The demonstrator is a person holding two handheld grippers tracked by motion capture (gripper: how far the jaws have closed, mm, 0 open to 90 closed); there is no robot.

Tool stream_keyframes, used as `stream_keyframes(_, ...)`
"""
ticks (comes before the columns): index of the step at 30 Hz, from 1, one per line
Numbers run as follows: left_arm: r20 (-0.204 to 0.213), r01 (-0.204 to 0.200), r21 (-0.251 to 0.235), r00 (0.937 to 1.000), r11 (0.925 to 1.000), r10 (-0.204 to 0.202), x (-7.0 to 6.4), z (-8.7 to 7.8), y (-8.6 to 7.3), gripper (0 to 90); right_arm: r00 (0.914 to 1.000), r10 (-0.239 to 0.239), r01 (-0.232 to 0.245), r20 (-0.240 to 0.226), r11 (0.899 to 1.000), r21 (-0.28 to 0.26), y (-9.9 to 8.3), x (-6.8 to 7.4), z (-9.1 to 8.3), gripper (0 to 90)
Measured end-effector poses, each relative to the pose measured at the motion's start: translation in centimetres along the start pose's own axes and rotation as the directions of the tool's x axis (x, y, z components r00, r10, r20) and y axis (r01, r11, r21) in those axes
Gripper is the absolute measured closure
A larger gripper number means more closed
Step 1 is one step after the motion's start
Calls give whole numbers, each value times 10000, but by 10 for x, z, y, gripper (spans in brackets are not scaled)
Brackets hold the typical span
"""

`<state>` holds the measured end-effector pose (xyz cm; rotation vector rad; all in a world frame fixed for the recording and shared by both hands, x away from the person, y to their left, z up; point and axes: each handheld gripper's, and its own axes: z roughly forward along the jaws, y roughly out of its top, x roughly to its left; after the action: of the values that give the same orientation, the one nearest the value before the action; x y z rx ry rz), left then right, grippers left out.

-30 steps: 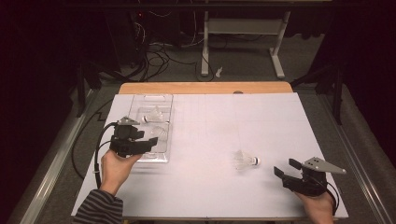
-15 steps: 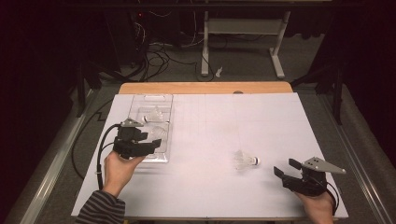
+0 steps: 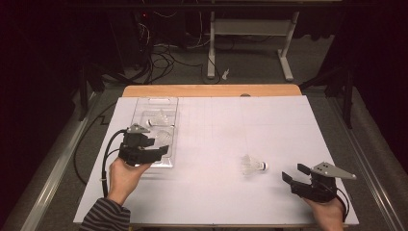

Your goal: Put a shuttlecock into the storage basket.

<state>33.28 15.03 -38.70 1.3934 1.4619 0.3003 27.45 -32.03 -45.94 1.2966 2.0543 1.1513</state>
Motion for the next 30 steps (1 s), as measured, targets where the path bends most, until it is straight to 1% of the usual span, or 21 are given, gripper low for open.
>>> stream_keyframes(3, 45, 25, 31, 10000, 10000, -26, -1, 1, -1, 399, 10000, 48, -48, 36, 10000, -5, 0, -1, 0, 305)
stream_keyframes(19, 413, -139, 206, 9991, 9997, 131, -17, 4, -9, 398, 10000, -9, 9, 12, 10000, -13, 0, 0, 0, 305)
stream_keyframes(24, 490, -197, 255, 9986, 9995, 184, -20, 6, -11, 398, 10000, 48, -48, 55, 10000, -15, 0, 0, 0, 305)
stream_keyframes(30, 614, -242, 319, 9979, 9992, 222, -29, 10, -13, 399, 10000, 16, -16, 36, 10000, -31, 0, 0, -1, 305)
